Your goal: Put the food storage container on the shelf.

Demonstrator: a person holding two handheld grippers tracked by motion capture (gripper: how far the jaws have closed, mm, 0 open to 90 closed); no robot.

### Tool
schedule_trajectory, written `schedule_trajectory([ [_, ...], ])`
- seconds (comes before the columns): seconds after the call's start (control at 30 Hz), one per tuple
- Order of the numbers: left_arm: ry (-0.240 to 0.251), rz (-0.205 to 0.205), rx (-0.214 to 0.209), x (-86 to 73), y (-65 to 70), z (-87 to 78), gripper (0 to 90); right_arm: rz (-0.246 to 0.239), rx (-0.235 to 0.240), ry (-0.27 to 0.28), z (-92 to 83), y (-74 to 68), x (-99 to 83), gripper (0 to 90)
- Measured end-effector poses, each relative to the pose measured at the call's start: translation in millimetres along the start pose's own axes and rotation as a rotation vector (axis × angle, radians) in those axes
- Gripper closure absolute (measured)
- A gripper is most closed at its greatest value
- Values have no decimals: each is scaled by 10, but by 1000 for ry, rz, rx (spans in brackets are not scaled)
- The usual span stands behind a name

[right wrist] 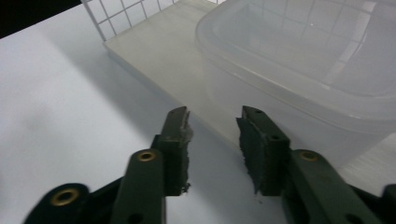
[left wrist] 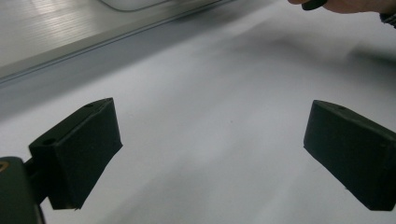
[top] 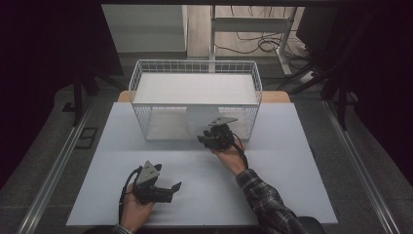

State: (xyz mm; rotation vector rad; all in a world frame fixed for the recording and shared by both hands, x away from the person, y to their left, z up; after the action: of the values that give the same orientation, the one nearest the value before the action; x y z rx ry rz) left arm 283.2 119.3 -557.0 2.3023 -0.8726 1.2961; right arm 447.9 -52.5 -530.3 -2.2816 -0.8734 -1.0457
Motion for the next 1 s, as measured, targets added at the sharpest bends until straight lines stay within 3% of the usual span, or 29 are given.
schedule_trajectory([
  [0.23,-4,-2,-6,-5,2,3,35,-24,5,-1,-102,-49,-47,426],
  [0.5,-6,-5,-15,-8,12,9,34,-52,13,-9,-220,-75,-106,333],
  [0.63,-4,-9,-18,-10,5,3,33,-68,44,-5,-294,-109,-123,274],
  [1.0,-3,-10,-27,-9,5,-3,33,-57,62,14,-476,-148,-191,133],
])
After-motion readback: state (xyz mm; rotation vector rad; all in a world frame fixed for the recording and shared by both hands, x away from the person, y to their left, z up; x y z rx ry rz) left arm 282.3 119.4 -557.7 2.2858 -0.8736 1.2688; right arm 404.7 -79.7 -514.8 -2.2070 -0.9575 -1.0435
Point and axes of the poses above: each handheld gripper's, and its own axes: z roughly forward along the jaws, x roughly out of its top, y roughly to its right, the point moved 6 cm from there along z, roughly forward along the jaws, and after that the axes turned 6 degrees about z, right-handed, at the moved point
